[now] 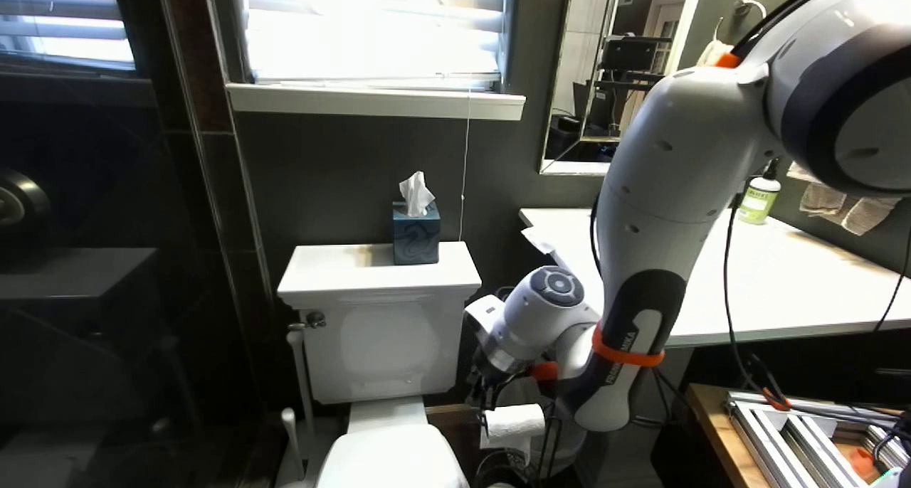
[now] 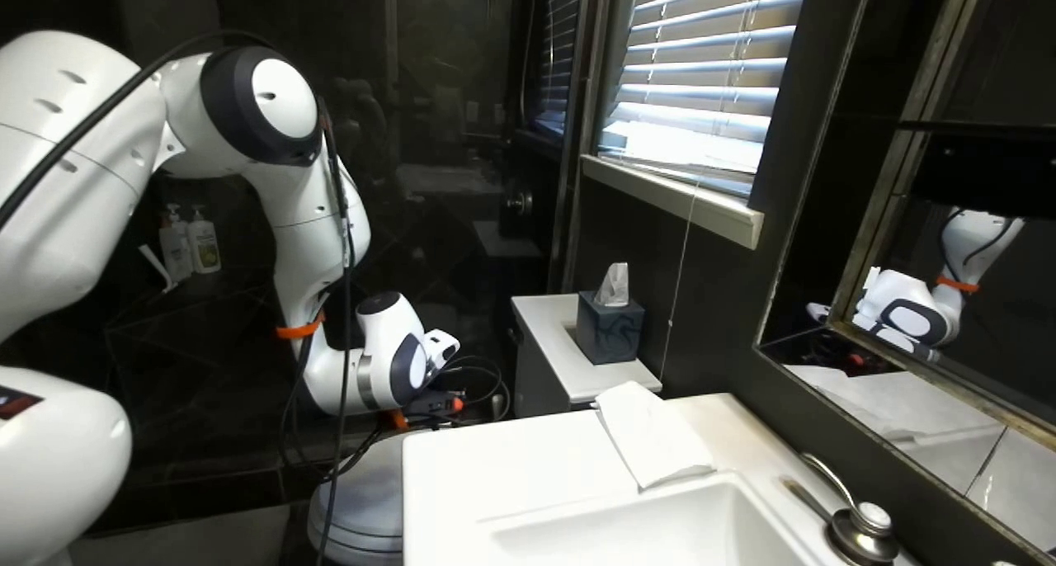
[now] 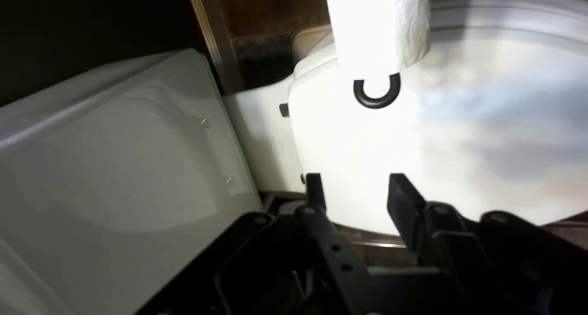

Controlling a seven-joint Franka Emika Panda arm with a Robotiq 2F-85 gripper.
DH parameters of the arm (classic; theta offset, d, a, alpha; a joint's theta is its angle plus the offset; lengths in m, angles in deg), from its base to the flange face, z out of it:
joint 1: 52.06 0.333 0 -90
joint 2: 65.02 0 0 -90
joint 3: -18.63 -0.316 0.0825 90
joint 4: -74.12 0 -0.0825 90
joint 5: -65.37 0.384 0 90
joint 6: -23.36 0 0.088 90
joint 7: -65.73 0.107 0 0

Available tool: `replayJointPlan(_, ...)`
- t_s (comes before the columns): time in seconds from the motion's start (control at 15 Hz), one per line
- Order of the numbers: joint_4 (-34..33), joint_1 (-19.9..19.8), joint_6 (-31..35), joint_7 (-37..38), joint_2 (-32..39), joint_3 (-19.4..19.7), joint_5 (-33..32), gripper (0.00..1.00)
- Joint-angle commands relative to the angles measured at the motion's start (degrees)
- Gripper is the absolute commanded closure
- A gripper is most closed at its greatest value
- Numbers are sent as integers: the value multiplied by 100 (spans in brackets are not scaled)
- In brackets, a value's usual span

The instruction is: Put the tissue roll on the tissue holder

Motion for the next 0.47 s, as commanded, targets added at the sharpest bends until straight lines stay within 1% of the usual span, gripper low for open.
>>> replayJointPlan(0.0,1312,579,1470,-563,-549,591,796,26)
replayJointPlan(0.07,1584,736,1858,-769,-630,698,1149,19)
replayJointPlan(0.13,927,135,1313,-779,-369,197,923,13)
replayJointPlan(0.2,1091,171,1467,-900,-421,222,1048,30)
replayJointPlan(0.33,1043,78,1420,-903,-406,102,1037,17)
replayJointPlan(0.4,995,40,1398,-905,-395,76,1028,13)
